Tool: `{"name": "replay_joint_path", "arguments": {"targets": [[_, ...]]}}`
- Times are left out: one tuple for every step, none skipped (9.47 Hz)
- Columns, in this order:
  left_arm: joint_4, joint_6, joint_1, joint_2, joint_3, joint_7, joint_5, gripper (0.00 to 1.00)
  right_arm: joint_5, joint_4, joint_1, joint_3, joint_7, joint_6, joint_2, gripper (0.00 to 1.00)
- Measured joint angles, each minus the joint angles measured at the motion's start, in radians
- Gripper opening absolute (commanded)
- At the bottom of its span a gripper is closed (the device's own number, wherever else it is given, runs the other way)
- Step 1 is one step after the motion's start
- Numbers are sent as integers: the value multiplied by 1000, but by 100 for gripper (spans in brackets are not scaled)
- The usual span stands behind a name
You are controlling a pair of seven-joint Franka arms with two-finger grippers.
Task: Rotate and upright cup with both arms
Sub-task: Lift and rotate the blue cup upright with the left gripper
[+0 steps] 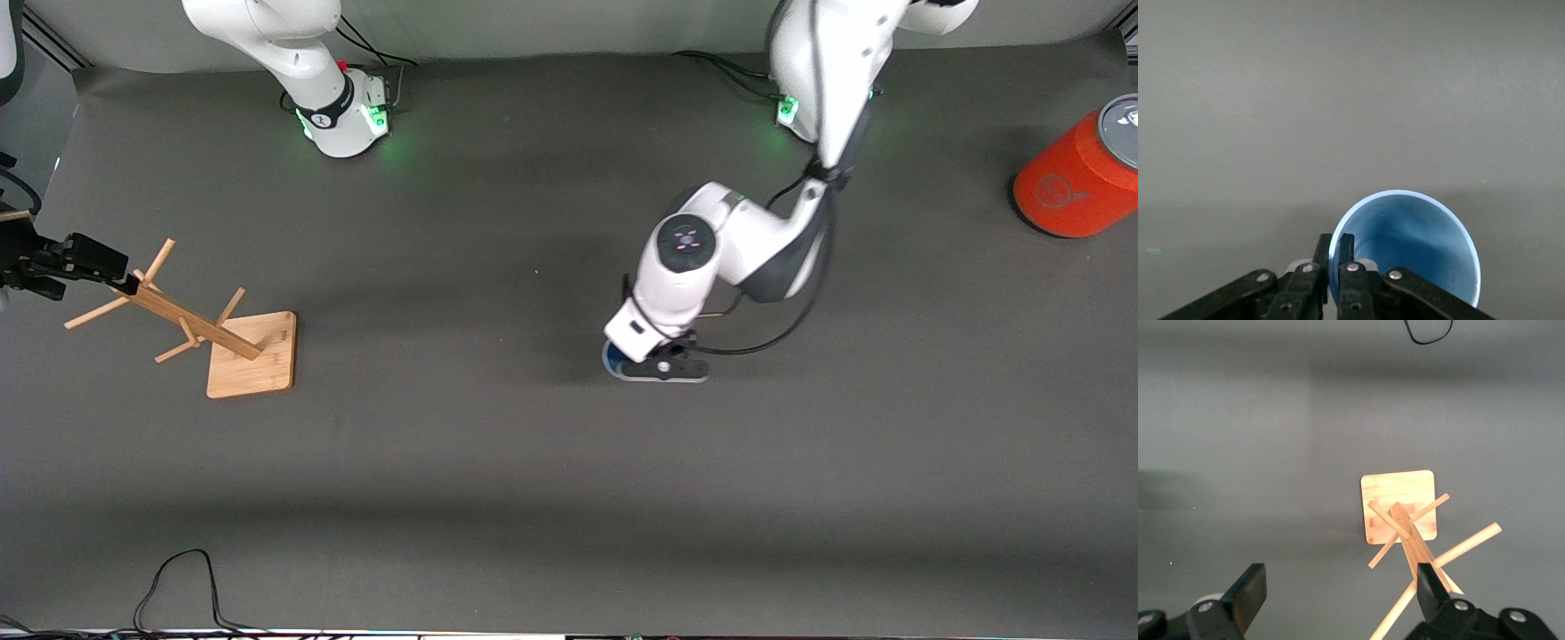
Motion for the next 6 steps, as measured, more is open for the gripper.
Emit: {"name": "replay_joint_path", "arguments": {"targets": [[2,43,-14,26,0,-37,0,0,0,0,0,-1,0,2,0,100],[3,51,-21,28,0,-54,1,0,0,0,0,-2,0,3,0,100],[3,55,-24,29,1,-60,1,0,0,0,0,-3,0,3,0,100],[3,57,-25,29,1,-61,1,0,0,0,0,-3,0,3,0,100],[3,57,-25,29,1,-61,2,0,0,0,0,-3,0,3,0,100],[3,57,-25,29,1,-61,2,0,0,0,0,-4,0,3,0,100]]}}
